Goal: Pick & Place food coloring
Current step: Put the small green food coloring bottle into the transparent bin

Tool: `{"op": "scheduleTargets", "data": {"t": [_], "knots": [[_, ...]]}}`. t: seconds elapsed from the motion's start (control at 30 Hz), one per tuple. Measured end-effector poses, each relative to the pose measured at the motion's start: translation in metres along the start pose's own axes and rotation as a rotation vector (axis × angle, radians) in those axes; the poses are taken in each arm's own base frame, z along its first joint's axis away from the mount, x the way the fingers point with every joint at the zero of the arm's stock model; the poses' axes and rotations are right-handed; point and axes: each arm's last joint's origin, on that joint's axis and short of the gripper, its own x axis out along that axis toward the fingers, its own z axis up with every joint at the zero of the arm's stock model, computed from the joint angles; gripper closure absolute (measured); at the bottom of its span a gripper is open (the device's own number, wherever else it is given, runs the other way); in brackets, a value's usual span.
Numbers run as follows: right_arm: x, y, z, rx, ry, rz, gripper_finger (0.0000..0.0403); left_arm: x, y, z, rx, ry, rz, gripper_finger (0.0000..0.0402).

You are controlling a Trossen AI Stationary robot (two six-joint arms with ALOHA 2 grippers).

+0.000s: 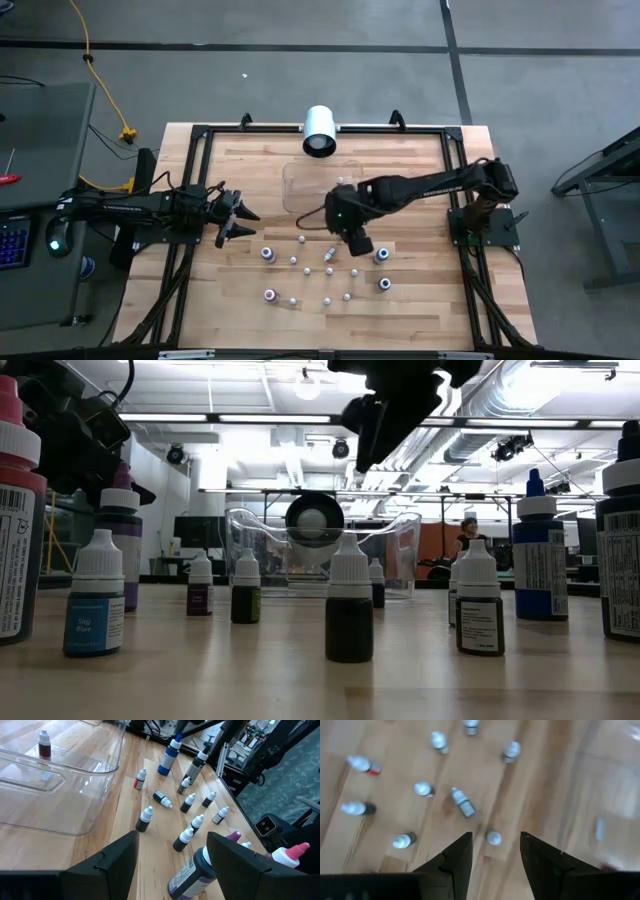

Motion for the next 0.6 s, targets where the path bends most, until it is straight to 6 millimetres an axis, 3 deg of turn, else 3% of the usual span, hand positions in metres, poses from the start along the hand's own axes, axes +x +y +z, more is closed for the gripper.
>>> {"op": "scheduleTargets", "data": {"t": [0.33, 0.6], "knots": [[0.041, 0.019, 0.008, -0.288, 0.010, 0.091, 0.0247, 0.000, 0.000, 0.000, 0.000, 0.000, 0.000, 0.0167], [0.078, 0.020, 0.008, -0.372, 0.042, 0.107, 0.0244, 0.000, 0.000, 0.000, 0.000, 0.000, 0.000, 0.0167]]}}
